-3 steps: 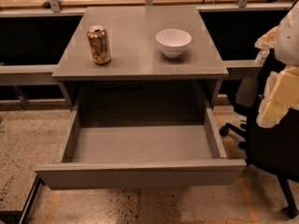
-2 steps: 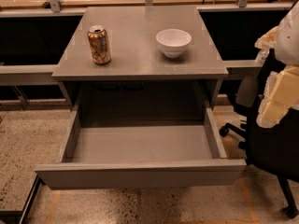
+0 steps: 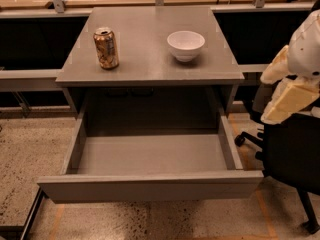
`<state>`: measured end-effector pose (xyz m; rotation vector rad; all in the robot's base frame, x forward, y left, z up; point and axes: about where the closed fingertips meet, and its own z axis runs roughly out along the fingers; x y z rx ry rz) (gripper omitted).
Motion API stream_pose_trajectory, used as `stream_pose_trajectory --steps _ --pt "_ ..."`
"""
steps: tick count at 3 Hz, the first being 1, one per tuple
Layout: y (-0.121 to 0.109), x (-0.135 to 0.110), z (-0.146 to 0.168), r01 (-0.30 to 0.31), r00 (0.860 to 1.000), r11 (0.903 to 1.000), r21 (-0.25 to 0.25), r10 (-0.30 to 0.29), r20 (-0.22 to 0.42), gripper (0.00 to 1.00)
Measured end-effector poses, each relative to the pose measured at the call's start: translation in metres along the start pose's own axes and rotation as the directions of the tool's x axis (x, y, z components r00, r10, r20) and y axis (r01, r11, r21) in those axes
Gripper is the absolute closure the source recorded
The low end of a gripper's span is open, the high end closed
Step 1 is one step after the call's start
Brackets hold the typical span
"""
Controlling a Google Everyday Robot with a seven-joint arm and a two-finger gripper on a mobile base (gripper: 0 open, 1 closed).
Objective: Close top drawer
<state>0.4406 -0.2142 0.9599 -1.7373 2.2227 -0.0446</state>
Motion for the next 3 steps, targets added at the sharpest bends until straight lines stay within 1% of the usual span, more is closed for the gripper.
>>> stream_pose_trajectory --steps 1,2,3 --pt "0.015 0.012 0.026 -0.007 1.000 0.9984 -0.056 0.007 0.015 0.63" --pt "0.035 0.027 0.071 -0.001 1.000 0.9936 -0.113 0.001 0.002 0.87" --pt "0.040 0.030 0.079 -0.002 1.000 0.9920 -0.126 0.002 -0.005 1.00"
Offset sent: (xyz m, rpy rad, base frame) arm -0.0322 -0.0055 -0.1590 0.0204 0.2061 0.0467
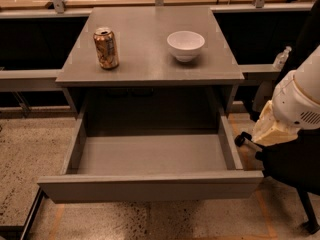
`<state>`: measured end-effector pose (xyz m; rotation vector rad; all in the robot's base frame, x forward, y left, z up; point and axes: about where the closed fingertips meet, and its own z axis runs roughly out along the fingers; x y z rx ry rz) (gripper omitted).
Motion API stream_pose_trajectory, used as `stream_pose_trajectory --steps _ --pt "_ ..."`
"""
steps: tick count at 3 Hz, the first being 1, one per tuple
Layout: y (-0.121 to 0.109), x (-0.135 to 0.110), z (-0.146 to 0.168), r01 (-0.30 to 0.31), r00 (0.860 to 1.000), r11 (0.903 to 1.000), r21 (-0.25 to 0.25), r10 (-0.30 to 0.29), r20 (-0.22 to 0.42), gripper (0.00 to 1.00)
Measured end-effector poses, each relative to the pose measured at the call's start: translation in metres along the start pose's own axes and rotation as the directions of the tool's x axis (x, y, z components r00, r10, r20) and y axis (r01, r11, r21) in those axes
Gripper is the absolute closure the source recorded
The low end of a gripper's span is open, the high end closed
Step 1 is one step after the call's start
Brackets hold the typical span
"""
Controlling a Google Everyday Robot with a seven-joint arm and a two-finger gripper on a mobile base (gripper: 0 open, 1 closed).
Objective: Close top drawer
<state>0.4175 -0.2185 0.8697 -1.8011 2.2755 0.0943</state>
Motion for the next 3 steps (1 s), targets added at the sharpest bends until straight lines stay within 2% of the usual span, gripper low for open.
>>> stream_pose_trajectory --steps 1,2,3 --pt "-0.003 -0.002 0.004 0.014 1.000 0.9998 -0.012 -0.014 -0.019 1.00" --pt "0.003 0.000 0.037 0.015 1.000 0.9977 -0.067 -0.016 -0.016 1.00" --pt "0.016 0.010 0.084 -0.009 1.000 0.9891 -0.147 0.008 -0.009 1.00"
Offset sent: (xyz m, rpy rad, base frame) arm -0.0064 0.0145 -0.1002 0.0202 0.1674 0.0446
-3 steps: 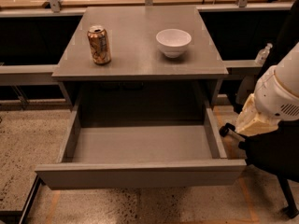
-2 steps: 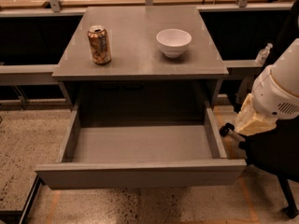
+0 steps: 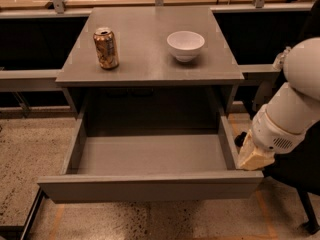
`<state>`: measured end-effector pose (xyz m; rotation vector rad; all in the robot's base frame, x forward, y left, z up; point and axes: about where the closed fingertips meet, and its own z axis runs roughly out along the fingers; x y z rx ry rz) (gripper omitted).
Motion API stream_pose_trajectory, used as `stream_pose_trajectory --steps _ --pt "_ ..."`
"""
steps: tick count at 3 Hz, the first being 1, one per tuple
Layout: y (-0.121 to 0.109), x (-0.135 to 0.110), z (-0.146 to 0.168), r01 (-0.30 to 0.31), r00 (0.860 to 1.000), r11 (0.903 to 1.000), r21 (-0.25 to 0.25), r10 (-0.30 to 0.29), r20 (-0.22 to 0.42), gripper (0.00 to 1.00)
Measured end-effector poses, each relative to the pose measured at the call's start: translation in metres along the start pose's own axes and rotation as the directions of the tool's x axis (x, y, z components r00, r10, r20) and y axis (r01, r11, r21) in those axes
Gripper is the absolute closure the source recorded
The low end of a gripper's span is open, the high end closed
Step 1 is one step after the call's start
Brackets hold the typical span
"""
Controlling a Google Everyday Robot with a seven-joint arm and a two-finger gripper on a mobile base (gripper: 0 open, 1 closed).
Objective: Close top drawer
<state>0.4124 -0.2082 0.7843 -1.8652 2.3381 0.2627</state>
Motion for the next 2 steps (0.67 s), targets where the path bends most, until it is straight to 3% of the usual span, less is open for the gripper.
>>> stream_pose_trajectory --steps 1,2 --pt "0.005 0.008 0.038 -0.020 1.000 0.9976 -0.067 0.020 0.001 1.00" --pt "0.011 0.017 0.077 -0.048 0.999 0.9878 -0.148 0.045 -0.020 1.00"
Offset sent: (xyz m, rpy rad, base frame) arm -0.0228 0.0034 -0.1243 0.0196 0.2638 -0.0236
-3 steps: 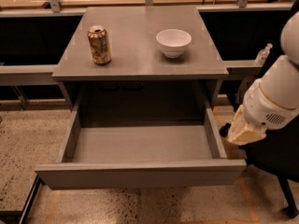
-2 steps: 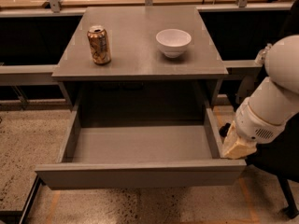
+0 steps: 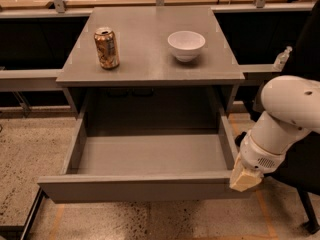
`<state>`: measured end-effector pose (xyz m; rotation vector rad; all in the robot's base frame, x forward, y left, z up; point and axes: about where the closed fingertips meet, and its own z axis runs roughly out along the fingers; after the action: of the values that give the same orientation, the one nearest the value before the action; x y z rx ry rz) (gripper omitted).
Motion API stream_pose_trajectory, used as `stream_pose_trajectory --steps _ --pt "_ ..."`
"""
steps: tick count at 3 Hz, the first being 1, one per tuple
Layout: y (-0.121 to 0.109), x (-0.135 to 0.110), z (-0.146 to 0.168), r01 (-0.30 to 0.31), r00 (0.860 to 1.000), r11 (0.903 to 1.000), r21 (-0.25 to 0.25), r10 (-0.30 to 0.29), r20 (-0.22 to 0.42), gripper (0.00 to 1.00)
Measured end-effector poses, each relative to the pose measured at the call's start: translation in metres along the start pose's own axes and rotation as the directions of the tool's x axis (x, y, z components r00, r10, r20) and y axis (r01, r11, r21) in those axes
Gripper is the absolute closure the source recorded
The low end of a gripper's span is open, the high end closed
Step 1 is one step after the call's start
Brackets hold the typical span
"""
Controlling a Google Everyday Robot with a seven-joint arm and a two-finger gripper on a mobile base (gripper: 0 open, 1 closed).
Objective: Close top drawer
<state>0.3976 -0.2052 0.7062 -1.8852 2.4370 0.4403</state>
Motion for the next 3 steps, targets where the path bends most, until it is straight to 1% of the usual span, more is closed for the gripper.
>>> stream_pose_trajectory --steps 1,2,3 --pt "-0.009 0.000 0.021 -0.005 1.000 0.9989 -0.047 0.005 -0.003 1.00" --pt "-0.009 0.000 0.021 -0.005 1.000 0.9989 -0.047 0.005 -0.003 1.00" --pt "-0.029 -0.012 0.016 0.009 0.999 1.0000 -0.001 -0.009 0.038 1.00"
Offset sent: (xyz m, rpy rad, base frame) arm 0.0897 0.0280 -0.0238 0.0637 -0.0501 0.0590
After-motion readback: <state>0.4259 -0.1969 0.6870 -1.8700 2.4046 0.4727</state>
